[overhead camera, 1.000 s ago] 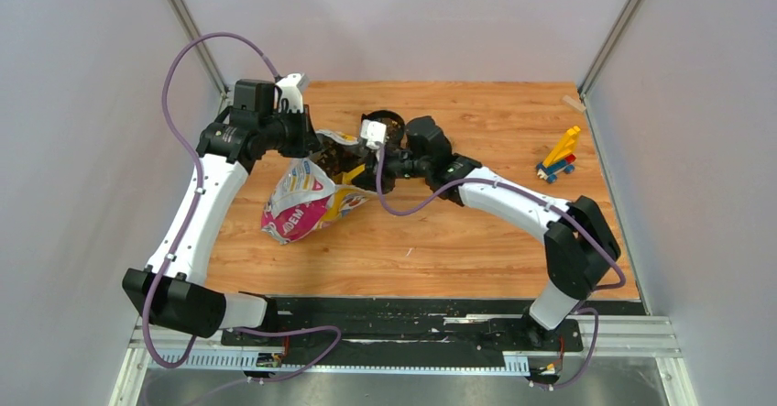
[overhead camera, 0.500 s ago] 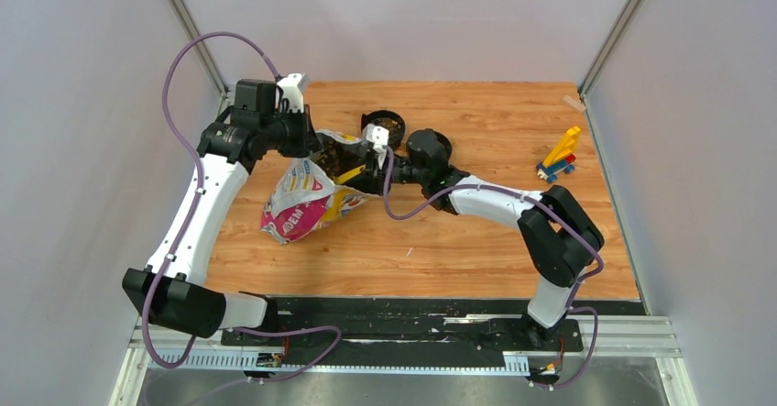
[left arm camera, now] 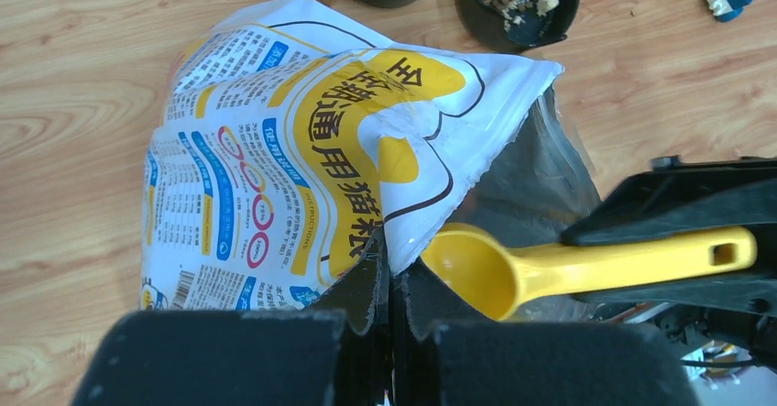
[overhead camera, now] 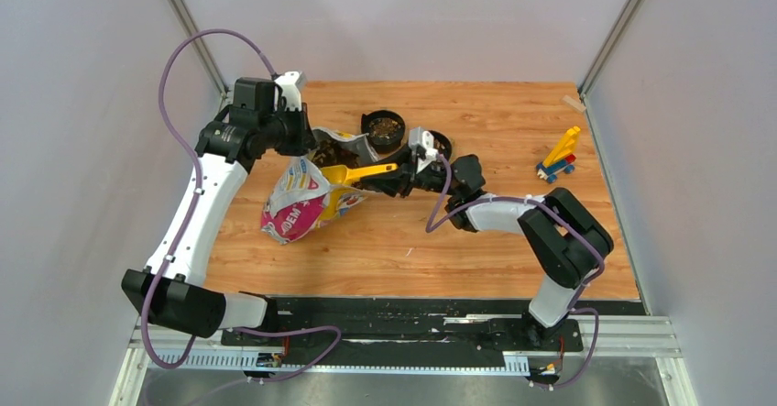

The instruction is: Serve the pet food

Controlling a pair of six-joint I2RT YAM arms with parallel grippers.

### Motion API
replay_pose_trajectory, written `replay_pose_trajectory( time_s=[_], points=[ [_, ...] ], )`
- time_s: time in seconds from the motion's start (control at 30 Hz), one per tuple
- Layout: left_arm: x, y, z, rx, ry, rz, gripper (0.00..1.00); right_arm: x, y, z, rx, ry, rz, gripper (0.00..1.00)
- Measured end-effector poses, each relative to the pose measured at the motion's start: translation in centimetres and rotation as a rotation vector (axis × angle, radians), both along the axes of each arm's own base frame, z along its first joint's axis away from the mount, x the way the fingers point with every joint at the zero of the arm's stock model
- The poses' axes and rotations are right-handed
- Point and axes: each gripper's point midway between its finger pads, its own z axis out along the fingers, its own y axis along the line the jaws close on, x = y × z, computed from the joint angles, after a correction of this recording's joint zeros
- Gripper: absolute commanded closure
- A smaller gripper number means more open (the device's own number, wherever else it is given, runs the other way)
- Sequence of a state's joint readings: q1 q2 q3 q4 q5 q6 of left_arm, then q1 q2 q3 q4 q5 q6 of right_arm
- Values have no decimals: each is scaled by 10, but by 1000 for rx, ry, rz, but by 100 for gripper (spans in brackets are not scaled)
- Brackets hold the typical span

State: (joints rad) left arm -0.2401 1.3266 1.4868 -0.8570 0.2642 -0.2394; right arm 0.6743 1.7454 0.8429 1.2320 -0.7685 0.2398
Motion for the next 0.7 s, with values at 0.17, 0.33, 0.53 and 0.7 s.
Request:
replay_pose_trajectory(
  time_s=[0.17, 0.33, 0.53, 0.7],
  points=[
    [1, 6, 2, 23, -4, 27, 100, -6, -21, 31, 75, -70, -30, 100],
    [3, 11, 4, 43, -12, 51, 100, -12, -39, 59, 141, -144, -73, 100],
    [4, 16, 5, 60, -18, 71, 100, -10, -54, 72, 177, -189, -102, 100],
    [6, 22, 7, 81, -27, 99, 100, -11, -62, 79, 201, -198, -118, 100]
  ],
)
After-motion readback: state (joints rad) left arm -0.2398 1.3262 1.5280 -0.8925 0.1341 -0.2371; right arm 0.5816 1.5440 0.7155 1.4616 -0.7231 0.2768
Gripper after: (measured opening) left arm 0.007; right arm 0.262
